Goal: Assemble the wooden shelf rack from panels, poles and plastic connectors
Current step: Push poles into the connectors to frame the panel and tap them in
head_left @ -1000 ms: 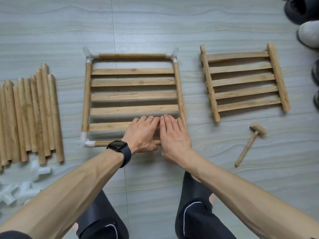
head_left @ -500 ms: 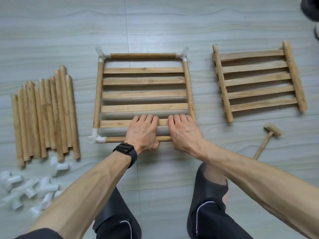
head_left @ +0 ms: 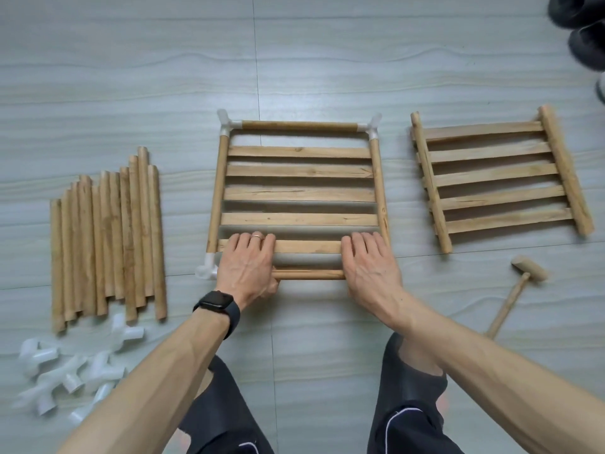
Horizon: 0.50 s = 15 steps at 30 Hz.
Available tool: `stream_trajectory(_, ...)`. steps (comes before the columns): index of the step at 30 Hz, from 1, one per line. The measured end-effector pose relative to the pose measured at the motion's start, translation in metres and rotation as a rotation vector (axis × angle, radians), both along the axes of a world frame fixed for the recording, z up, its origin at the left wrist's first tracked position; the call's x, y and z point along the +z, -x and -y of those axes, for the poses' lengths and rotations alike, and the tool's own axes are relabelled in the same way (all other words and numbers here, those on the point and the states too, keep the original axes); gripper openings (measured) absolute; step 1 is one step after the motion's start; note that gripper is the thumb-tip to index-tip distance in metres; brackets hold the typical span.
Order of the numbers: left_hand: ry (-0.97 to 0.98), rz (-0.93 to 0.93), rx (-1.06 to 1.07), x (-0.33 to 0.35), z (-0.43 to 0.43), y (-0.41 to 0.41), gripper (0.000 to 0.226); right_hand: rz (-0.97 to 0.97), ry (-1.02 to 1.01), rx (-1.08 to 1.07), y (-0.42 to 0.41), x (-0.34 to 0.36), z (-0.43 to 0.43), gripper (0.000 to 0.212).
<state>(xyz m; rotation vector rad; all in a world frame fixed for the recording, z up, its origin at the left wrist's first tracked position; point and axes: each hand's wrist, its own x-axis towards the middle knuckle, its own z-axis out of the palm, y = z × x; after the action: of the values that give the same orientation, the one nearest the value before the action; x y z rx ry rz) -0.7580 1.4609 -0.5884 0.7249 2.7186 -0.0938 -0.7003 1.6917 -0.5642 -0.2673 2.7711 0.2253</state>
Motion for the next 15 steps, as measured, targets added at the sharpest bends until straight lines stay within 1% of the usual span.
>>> stream_trajectory(2, 0.008, 0.001, 0.003, 0.0, 0.011, -0.001, 0.053, -0.036, -0.021, -0.008, -0.009, -0.003, 0.007, 0.052)
stream_trajectory(4, -0.01, 0.006, -0.011, 0.001, 0.011, -0.001, 0.054, -0.05, 0.025, -0.015, -0.009, -0.005, 0.02, 0.053)
stream_trajectory(5, -0.025, 0.0, -0.014, 0.003, 0.009, -0.002, 0.052, -0.068, 0.067, -0.024, -0.007, -0.006, 0.024, 0.05)
stream_trajectory(7, -0.053, -0.011, -0.01, 0.006, 0.002, 0.0, 0.046, -0.116, 0.157, -0.062, 0.004, -0.004, 0.027, 0.035)
stream_trajectory(9, -0.065, -0.013, -0.013, 0.008, -0.003, 0.004, 0.043, -0.104, 0.203, -0.075, 0.016, -0.001, 0.022, 0.025)
stream_trajectory(12, -0.063, 0.006, 0.006, 0.01, -0.012, 0.012, 0.039, -0.07, 0.186, -0.031, 0.03, 0.003, 0.01, 0.029)
stream_trajectory(15, -0.091, 0.008, 0.041, 0.014, -0.021, 0.014, 0.029, -0.124, 0.215, 0.043, 0.039, 0.008, 0.0, 0.028)
